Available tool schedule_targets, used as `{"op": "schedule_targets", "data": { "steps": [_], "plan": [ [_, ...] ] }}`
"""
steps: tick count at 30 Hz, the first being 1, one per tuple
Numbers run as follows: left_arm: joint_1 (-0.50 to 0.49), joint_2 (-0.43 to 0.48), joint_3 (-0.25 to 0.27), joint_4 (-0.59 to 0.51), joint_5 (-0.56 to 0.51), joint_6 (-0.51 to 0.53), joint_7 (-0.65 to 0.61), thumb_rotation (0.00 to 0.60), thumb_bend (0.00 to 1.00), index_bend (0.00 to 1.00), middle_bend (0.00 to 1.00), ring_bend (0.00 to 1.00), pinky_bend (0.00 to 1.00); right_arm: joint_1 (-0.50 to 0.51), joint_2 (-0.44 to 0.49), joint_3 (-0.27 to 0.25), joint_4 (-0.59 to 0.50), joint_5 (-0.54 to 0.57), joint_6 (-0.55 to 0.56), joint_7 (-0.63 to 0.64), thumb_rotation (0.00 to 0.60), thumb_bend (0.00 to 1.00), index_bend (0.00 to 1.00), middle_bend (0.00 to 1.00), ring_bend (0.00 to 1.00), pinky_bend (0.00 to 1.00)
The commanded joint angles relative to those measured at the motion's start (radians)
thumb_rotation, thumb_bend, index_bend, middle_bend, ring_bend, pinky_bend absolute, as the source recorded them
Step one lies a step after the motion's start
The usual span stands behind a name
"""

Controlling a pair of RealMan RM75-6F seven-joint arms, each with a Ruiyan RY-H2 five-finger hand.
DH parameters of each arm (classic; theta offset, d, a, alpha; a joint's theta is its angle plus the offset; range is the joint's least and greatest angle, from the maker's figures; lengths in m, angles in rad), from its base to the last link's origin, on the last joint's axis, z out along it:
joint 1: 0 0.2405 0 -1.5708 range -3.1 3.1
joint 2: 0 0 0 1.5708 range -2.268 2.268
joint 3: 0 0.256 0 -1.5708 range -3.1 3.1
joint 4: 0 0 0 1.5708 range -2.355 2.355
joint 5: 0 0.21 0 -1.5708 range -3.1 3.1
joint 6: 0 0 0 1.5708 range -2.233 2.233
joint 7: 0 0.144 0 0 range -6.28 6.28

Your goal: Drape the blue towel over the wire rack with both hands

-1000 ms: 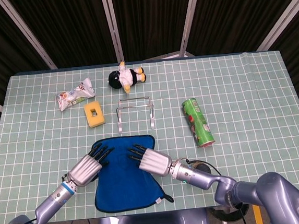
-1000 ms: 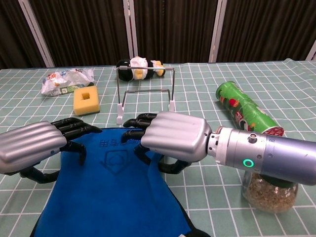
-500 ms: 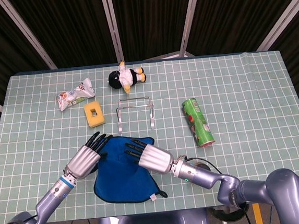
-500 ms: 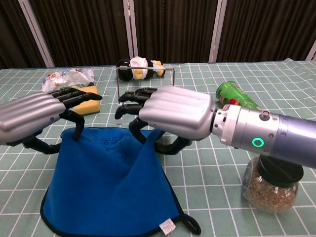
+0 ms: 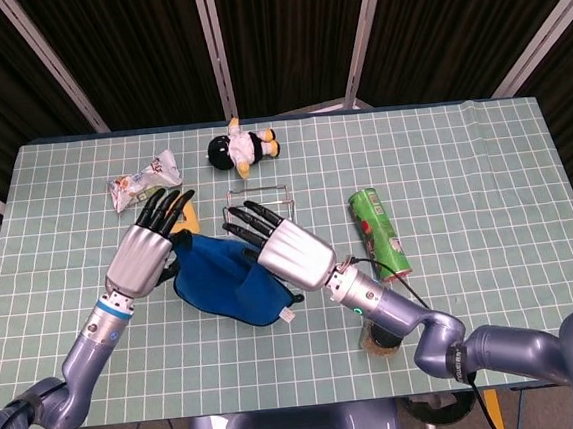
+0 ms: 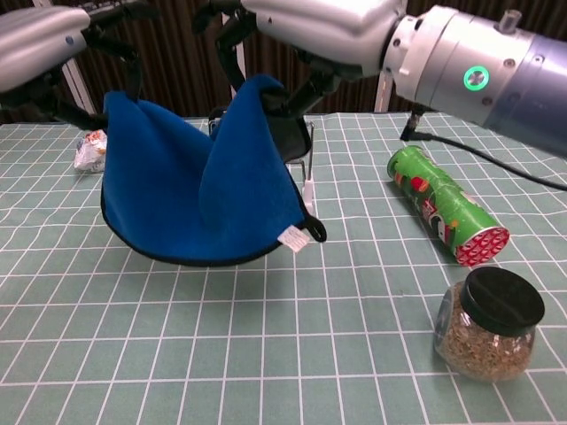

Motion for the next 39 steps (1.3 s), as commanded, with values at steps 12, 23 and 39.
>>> {"op": "schedule_targets", "data": {
  "steps": [12,23,39],
  "plan": [
    [-0.137,0.039,-0.203,-0.022,-0.252,-0.115,0.062,0.600,0.49,0.73,0.00,0.00,0.00,0.101,0.024,0.162,0.141,0.217,-0.114,0.036,0.600,0.40,0.65,0.15,0.00,0.12],
    [-0.198,-0.032,-0.191,0.107,-0.374,-0.209,0.053,0.600,0.49,0.73,0.00,0.00,0.00,0.127,-0.078,0.124,0.387,0.261,-0.151,0.177,0.600,0.40,0.65,0.15,0.00,0.12],
    [-0.223,-0.139,-0.116,0.303,-0.370,-0.276,-0.064,0.600,0.49,0.73,0.00,0.00,0.00,0.108,-0.211,0.029,0.635,0.239,-0.168,0.343,0.600,0.39,0.65,0.15,0.00,0.11]
  ]
}}
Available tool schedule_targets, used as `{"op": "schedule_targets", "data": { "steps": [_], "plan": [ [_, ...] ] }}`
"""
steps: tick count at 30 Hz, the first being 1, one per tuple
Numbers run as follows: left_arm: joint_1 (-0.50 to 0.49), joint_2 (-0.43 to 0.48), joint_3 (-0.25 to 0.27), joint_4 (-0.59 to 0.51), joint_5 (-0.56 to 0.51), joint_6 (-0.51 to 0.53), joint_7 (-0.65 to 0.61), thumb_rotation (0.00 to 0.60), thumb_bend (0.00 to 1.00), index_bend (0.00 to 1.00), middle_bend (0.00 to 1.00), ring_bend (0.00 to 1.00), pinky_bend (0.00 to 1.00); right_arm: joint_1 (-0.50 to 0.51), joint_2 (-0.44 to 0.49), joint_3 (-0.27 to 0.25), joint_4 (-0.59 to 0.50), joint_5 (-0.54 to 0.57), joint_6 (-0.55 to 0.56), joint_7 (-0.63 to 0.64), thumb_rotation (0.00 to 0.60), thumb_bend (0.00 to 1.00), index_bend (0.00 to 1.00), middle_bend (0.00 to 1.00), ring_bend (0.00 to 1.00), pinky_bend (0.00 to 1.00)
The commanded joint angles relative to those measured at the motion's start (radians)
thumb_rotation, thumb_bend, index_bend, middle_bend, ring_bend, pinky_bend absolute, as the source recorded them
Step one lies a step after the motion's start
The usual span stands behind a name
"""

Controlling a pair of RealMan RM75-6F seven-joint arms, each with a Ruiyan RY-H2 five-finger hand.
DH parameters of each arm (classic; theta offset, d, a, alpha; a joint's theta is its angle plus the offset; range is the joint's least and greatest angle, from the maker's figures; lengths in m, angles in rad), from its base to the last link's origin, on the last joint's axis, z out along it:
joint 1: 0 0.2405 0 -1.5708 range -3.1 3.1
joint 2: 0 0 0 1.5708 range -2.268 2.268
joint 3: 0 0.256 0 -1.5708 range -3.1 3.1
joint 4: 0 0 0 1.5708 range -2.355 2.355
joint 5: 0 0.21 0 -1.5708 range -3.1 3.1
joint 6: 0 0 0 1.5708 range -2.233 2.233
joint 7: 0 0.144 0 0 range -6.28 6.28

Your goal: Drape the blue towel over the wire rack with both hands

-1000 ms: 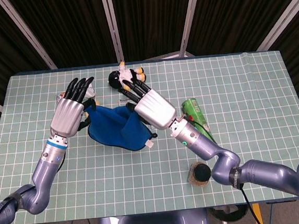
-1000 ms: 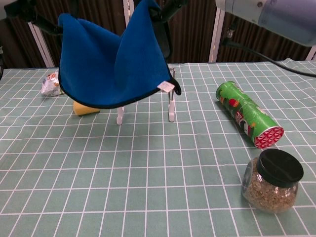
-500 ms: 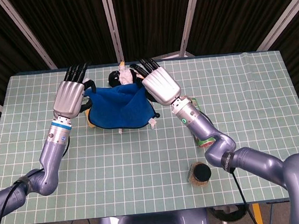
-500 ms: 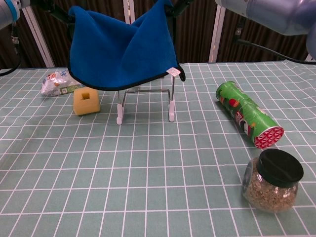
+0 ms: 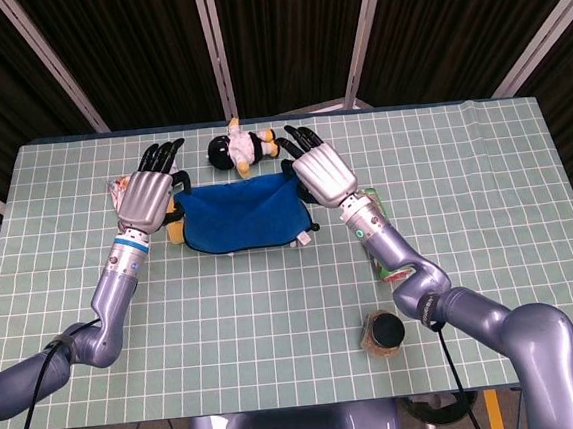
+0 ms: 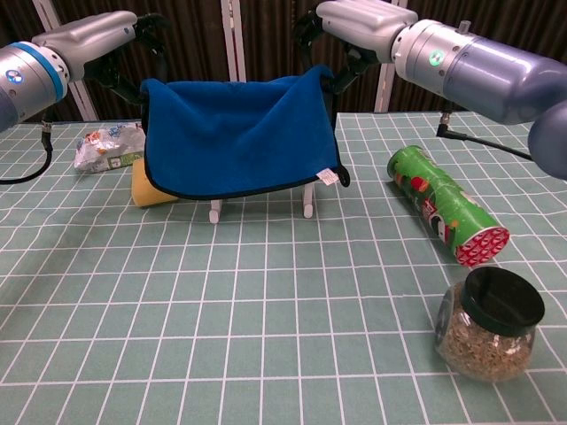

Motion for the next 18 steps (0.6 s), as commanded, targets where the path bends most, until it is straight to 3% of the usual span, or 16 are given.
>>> {"op": "schedule_targets", "data": {
  "steps": [1,18],
  "plan": [
    [-0.003,-0.006,0.009,0.012,0.006,-0.008,-0.009,0.600,0.49,0.73,0.00,0.00,0.00,-0.004,-0.013,-0.015,0.023,-0.010,0.000,0.021,0.600,0.39,0.65,0.15,0.00,0.11],
    [-0.026,-0.058,0.029,0.086,-0.002,-0.039,-0.019,0.600,0.49,0.73,0.00,0.00,0.00,0.003,-0.066,-0.046,0.123,-0.030,-0.012,0.076,0.600,0.37,0.65,0.15,0.00,0.11]
  ]
}}
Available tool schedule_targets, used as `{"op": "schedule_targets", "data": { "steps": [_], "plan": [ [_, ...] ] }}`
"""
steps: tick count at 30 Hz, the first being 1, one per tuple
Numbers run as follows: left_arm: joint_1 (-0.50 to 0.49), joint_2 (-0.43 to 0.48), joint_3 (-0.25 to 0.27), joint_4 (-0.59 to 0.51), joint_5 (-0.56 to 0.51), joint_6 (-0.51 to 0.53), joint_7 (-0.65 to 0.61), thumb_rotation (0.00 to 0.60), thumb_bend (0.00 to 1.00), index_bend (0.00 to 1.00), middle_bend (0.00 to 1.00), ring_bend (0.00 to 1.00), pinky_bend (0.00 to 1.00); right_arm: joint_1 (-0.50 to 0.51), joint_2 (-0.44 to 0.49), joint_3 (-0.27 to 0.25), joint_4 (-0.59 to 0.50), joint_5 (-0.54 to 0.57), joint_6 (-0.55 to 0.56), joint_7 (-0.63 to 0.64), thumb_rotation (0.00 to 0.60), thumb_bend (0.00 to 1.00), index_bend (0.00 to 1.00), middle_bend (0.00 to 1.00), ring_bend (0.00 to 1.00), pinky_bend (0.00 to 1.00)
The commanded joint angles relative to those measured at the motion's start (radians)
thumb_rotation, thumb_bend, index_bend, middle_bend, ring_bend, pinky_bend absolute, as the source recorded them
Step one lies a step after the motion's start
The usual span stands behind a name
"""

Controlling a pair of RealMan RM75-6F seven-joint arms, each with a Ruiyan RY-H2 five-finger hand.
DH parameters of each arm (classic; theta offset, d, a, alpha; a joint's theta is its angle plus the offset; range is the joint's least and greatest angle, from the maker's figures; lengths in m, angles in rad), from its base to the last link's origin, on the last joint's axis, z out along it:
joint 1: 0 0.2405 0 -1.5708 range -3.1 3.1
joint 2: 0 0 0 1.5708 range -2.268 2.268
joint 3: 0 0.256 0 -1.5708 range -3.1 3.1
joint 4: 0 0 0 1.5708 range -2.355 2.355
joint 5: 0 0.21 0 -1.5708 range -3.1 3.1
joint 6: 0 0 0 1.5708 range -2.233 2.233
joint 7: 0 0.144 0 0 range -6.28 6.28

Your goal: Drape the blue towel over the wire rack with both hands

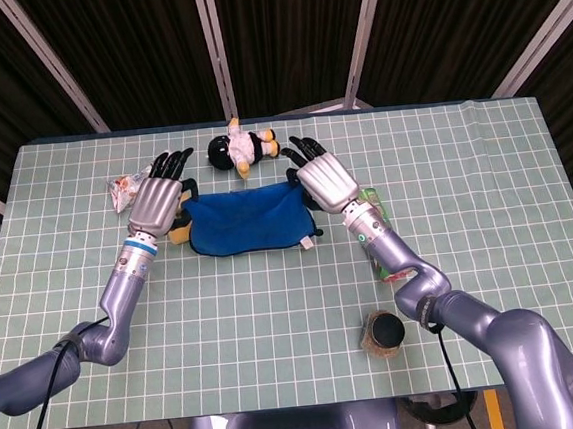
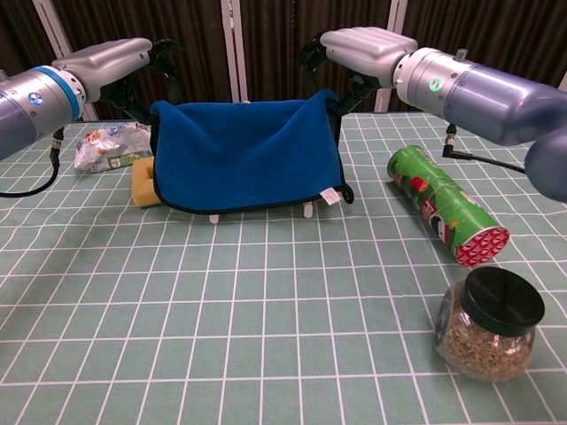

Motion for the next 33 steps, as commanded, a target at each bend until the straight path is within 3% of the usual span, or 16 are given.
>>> {"op": "schedule_targets", "data": {
  "steps": [1,6,9,11,15,16,23,33],
  "plan": [
    [-0.003,-0.006,0.001,0.007,-0.001,-0.003,-0.003,0.600,0.49,0.73,0.00,0.00,0.00,0.003,-0.005,-0.002,0.007,-0.001,-0.002,0.001,0.600,0.37,0.65,0.15,0.00,0.11],
    [-0.006,-0.013,0.001,0.019,-0.004,-0.007,-0.007,0.600,0.49,0.73,0.00,0.00,0.00,0.005,-0.010,-0.003,0.016,-0.001,-0.004,0.007,0.600,0.33,0.65,0.15,0.00,0.11],
    [-0.006,-0.016,0.006,0.025,-0.004,-0.013,-0.010,0.600,0.49,0.66,0.00,0.00,0.00,0.005,-0.010,-0.007,0.018,-0.003,-0.008,0.009,0.600,0.22,0.63,0.15,0.00,0.10],
    [-0.005,-0.015,0.009,0.026,-0.005,-0.020,-0.016,0.600,0.49,0.50,0.00,0.00,0.00,0.004,-0.010,-0.009,0.018,-0.003,-0.011,0.011,0.600,0.14,0.56,0.15,0.00,0.09],
    [-0.003,-0.010,0.013,0.024,-0.010,-0.033,-0.021,0.600,0.47,0.08,0.00,0.00,0.00,0.004,-0.008,-0.010,0.014,-0.001,-0.017,0.008,0.600,0.02,0.41,0.15,0.00,0.05],
    [-0.002,-0.008,0.013,0.023,-0.014,-0.037,-0.021,0.600,0.45,0.02,0.00,0.00,0.00,0.004,-0.006,-0.010,0.009,0.001,-0.020,0.005,0.600,0.01,0.38,0.15,0.00,0.05],
    [0.015,0.018,0.015,0.002,-0.042,-0.048,-0.007,0.600,0.28,0.00,0.00,0.00,0.00,-0.007,0.011,-0.005,-0.031,0.011,-0.007,-0.042,0.600,0.00,0.33,0.13,0.00,0.01],
    [0.096,0.125,0.047,-0.106,-0.101,-0.035,0.047,0.600,0.28,0.00,0.00,0.00,0.00,-0.081,0.107,-0.004,-0.246,0.056,0.029,-0.192,0.600,0.00,0.21,0.05,0.00,0.00]
  ]
}}
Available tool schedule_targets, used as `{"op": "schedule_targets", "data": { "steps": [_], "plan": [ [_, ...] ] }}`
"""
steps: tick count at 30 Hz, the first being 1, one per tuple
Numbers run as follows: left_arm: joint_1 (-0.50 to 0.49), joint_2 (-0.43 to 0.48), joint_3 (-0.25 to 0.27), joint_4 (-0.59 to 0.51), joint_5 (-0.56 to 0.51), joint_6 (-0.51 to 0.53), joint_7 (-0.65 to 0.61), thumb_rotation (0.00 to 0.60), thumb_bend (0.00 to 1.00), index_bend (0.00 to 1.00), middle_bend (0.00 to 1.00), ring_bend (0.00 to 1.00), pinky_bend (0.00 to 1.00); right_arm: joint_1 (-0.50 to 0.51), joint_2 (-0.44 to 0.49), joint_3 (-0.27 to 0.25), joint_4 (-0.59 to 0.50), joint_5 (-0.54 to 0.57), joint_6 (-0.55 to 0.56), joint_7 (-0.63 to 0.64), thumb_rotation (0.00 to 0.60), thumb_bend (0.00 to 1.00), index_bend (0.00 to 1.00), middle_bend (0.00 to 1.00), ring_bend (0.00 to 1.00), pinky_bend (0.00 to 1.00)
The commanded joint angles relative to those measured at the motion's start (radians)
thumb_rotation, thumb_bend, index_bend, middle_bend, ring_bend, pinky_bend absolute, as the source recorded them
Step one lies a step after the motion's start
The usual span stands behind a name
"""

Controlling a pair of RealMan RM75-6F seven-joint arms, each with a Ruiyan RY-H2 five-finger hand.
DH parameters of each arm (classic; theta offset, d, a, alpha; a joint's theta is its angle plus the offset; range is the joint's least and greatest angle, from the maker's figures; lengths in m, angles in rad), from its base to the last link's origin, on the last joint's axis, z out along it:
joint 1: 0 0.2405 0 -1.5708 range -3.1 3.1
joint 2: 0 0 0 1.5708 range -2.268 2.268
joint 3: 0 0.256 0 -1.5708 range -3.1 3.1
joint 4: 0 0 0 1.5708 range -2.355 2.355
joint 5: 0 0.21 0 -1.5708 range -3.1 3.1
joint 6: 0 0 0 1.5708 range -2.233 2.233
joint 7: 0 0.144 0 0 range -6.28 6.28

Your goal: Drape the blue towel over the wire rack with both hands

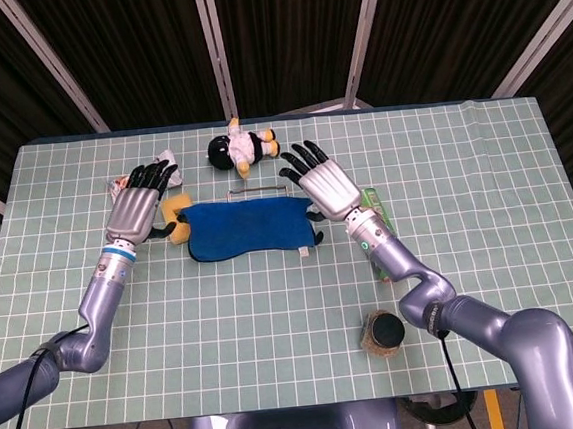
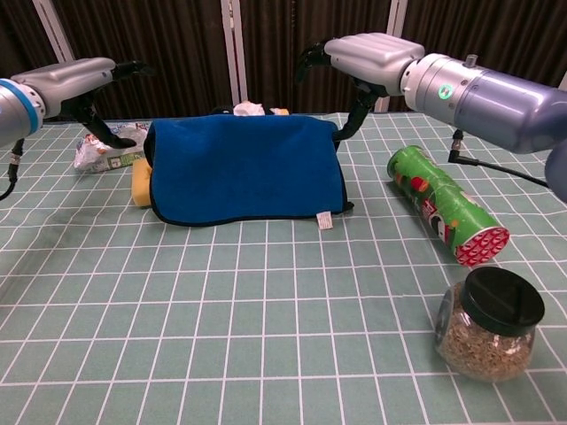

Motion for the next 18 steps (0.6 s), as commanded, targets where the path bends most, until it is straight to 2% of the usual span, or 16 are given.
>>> {"op": "schedule_targets", "data": {
  "steps": [1,10,14,17,18],
  "plan": [
    [0.039,0.049,0.018,-0.052,-0.025,0.010,0.021,0.600,0.28,0.00,0.00,0.00,0.00,-0.046,0.058,-0.001,-0.118,0.025,0.028,-0.075,0.600,0.00,0.20,0.05,0.00,0.00],
    [0.176,0.195,0.055,-0.206,0.043,0.154,-0.066,0.600,0.28,0.00,0.00,0.00,0.00,-0.199,0.252,-0.053,-0.466,-0.002,0.188,-0.193,0.600,0.00,0.17,0.01,0.00,0.00],
    [0.255,0.284,0.077,-0.311,0.075,0.246,-0.088,0.600,0.27,0.00,0.00,0.00,0.00,-0.298,0.358,-0.098,-0.614,-0.045,0.300,-0.222,0.600,0.00,0.15,0.00,0.00,0.00],
    [0.326,0.350,0.096,-0.414,0.088,0.331,-0.079,0.600,0.21,0.00,0.00,0.00,0.00,-0.381,0.438,-0.137,-0.719,-0.077,0.388,-0.233,0.600,0.00,0.12,0.00,0.00,0.00],
    [0.373,0.377,0.107,-0.463,0.097,0.396,-0.076,0.600,0.18,0.00,0.00,0.00,0.00,-0.436,0.480,-0.167,-0.764,-0.091,0.444,-0.239,0.600,0.00,0.11,0.00,0.00,0.00]
  ]
}}
